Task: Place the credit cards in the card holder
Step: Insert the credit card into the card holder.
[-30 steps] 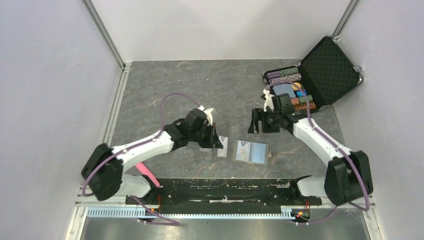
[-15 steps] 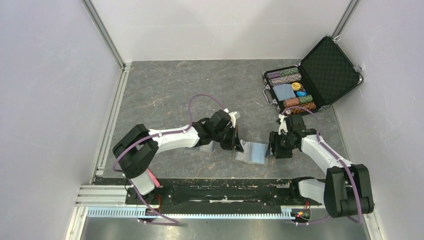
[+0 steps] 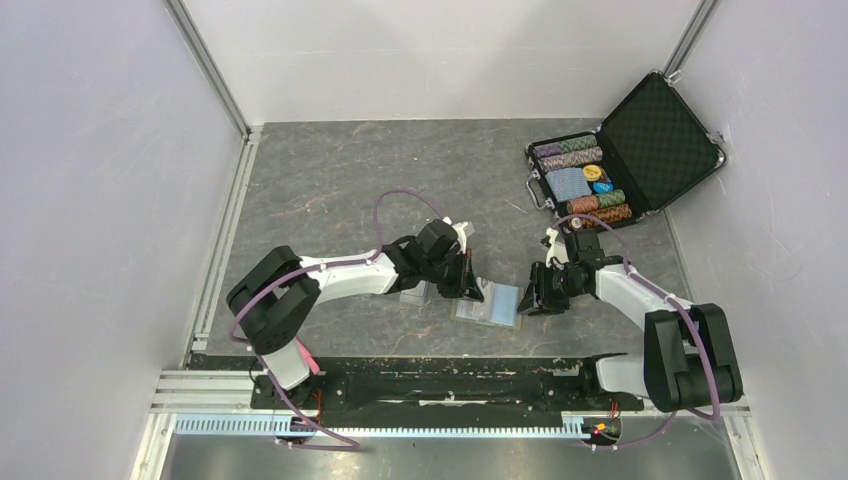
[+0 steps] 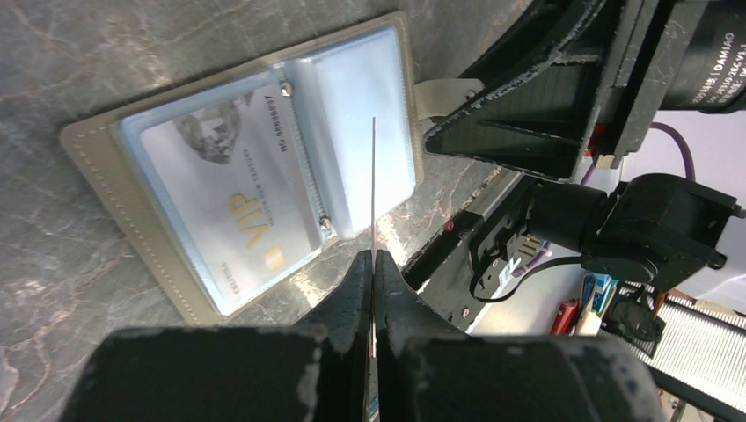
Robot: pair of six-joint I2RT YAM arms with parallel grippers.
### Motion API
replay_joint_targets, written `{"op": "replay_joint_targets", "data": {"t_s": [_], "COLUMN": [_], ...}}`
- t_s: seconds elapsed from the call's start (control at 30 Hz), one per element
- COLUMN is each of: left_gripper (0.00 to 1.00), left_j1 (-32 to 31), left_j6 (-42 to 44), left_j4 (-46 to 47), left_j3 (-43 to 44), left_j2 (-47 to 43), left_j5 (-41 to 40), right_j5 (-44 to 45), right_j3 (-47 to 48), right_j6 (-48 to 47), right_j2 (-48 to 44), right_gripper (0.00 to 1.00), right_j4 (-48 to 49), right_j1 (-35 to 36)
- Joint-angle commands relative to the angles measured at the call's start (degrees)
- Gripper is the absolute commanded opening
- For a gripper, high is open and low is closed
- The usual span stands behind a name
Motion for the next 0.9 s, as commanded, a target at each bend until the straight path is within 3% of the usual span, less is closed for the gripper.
{"op": "replay_joint_targets", "data": {"t_s": [0.0, 0.5, 0.87], "left_gripper": [0.02, 0.02, 0.02], "left_j1": [1.6, 2.5, 3.8], "left_j6": [-0.8, -0.5, -2.1], "left_j4": [2.9, 4.9, 6.3], "left_j3": [-1.3, -0.1, -0.6], "left_j2": [0.3, 6.3, 4.6], "left_j5": [0.8, 3.5, 3.8], "right_j5": [-0.1, -0.1, 0.1], "right_j3": [-1.1, -2.2, -2.3], "right_j6": [-0.6, -1.5, -1.7], "right_j2": [0.7, 0.3, 0.6], "right_gripper": [0.38, 0.32, 0.25], "right_j4": [1.7, 1.5, 1.4], "right_j1": [0.4, 0.4, 0.4]}}
